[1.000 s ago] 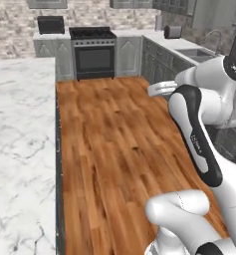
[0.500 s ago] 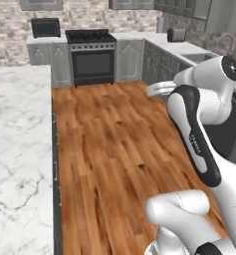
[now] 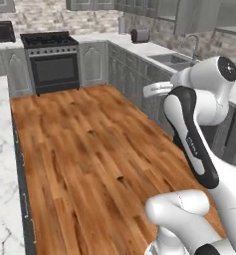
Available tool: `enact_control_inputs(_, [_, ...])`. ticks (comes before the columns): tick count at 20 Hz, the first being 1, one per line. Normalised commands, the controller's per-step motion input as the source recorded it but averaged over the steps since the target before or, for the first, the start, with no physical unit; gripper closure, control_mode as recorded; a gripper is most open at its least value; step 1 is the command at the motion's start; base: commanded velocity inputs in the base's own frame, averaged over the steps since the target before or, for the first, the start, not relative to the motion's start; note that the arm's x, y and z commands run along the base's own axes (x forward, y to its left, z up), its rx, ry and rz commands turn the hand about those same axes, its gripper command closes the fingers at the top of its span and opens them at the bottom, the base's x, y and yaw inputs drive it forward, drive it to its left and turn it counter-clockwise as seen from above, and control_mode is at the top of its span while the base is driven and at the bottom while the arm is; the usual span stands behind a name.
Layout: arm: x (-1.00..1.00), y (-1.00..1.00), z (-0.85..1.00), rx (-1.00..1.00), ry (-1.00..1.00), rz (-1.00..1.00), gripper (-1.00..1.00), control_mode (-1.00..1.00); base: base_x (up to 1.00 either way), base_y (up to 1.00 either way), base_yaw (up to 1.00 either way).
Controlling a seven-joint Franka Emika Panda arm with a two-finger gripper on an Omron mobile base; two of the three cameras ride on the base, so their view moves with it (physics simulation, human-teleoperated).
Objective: There is a bowl on the dining counter. Grab a lemon wedge from the fridge and place it in the bowl. Then get the liquor bottle and glass cup from the cabinet and place them next to the bowl.
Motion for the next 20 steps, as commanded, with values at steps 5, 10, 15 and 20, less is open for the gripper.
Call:
enact_control_inputs(5, [0.00,0.00,0.00,0.00,0.00,0.00,-1.00,1.00,0.77,-0.24,-0.42])
enact_control_inputs(10, [0.00,0.00,0.00,0.00,0.00,0.00,-1.00,1.00,0.97,-0.12,-0.37])
enact_control_inputs(15, [0.00,0.00,0.00,0.00,0.00,0.00,-1.00,1.00,1.00,-0.01,-0.13])
enact_control_inputs(20, [0.00,0.00,0.00,0.00,0.00,0.00,-1.00,1.00,0.89,-0.05,-0.16])
